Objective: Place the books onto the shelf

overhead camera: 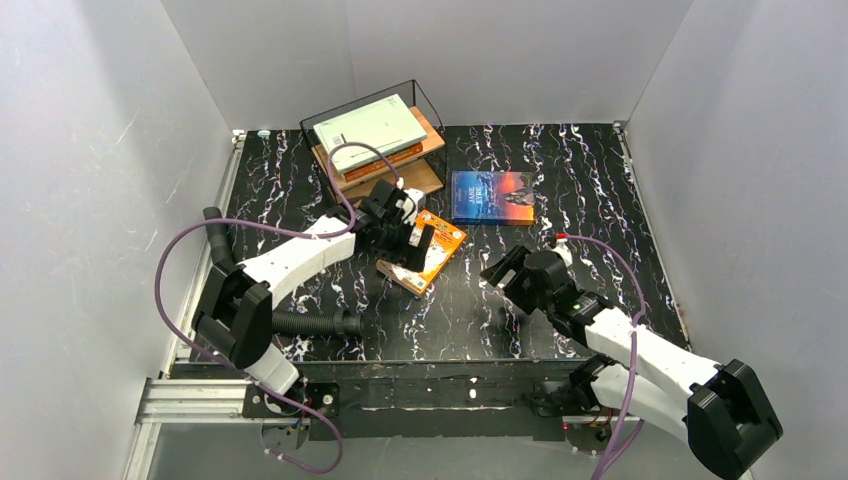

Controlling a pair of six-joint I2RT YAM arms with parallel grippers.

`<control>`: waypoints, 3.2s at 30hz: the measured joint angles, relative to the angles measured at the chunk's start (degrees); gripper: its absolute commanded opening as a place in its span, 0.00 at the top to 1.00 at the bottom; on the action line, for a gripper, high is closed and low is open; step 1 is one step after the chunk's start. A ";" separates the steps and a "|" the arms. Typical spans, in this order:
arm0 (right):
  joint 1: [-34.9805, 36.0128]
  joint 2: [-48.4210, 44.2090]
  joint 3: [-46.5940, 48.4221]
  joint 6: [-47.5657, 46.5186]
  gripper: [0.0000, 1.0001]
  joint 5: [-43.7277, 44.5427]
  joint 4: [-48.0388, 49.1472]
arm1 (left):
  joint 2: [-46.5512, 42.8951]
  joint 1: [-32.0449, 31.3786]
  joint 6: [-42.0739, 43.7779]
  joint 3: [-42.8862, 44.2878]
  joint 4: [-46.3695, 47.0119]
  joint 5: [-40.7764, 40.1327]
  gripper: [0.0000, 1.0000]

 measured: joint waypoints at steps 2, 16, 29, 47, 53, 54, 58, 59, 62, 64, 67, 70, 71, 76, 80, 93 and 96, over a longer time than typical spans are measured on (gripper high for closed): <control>-0.46 0.00 0.00 -0.02 0.13 -0.61 0.17 | 0.61 0.15 0.33 2.69 -0.11 -2.84 0.01; -0.63 12.24 1.44 -0.63 0.13 -7.02 13.40 | 14.58 2.08 4.83 7.15 2.60 -8.04 0.01; -0.63 26.08 8.09 4.09 0.31 -8.33 18.60 | 15.32 5.20 6.10 6.95 7.21 -5.42 0.06; -1.53 46.29 14.45 11.34 0.32 -14.45 38.18 | 19.23 6.58 0.28 6.95 12.20 4.07 0.08; -2.23 48.96 12.33 12.02 0.36 -15.02 47.45 | 19.26 7.32 -1.03 6.80 12.83 3.96 0.12; -2.23 49.20 11.50 12.07 0.37 -15.15 49.24 | 19.26 7.32 -1.18 6.80 12.87 3.96 0.16; -2.23 49.75 8.96 12.28 0.37 -15.45 54.34 | 19.37 7.45 -1.36 6.78 12.92 3.76 0.37; -2.23 49.72 8.48 12.31 0.37 -15.39 55.04 | 19.39 7.58 -1.49 6.78 12.92 3.87 0.42; -2.23 49.29 7.23 12.55 0.37 -14.58 55.98 | 19.39 7.93 -2.12 6.78 13.00 4.50 0.56; -2.23 48.65 6.40 12.68 0.37 -14.03 56.26 | 19.34 7.93 -2.49 6.78 13.20 4.70 0.65; -2.23 48.26 5.99 12.70 0.37 -13.70 56.22 | 18.80 7.93 -2.89 6.78 13.31 4.74 0.80; -2.23 48.22 5.99 12.70 0.34 -13.68 56.08 | 18.14 7.85 -3.72 6.78 13.29 4.94 1.00; -2.23 48.22 5.99 12.70 0.31 -13.66 56.02 | 17.99 7.80 -3.74 6.78 13.29 5.01 1.00; -2.23 46.93 5.99 12.68 0.21 -13.77 54.99 | 16.79 7.19 -5.14 6.82 12.07 5.11 1.00; -3.28 45.24 5.05 12.68 0.20 -15.76 53.53 | 16.76 6.99 -7.21 8.09 8.68 6.54 1.00; -5.16 42.16 0.76 13.05 0.19 -21.24 53.90 | 9.86 4.70 -13.75 5.92 7.02 12.57 1.00; -5.16 43.95 0.28 13.90 0.19 -22.64 57.48 | 9.07 4.94 -15.80 5.05 7.54 15.04 1.00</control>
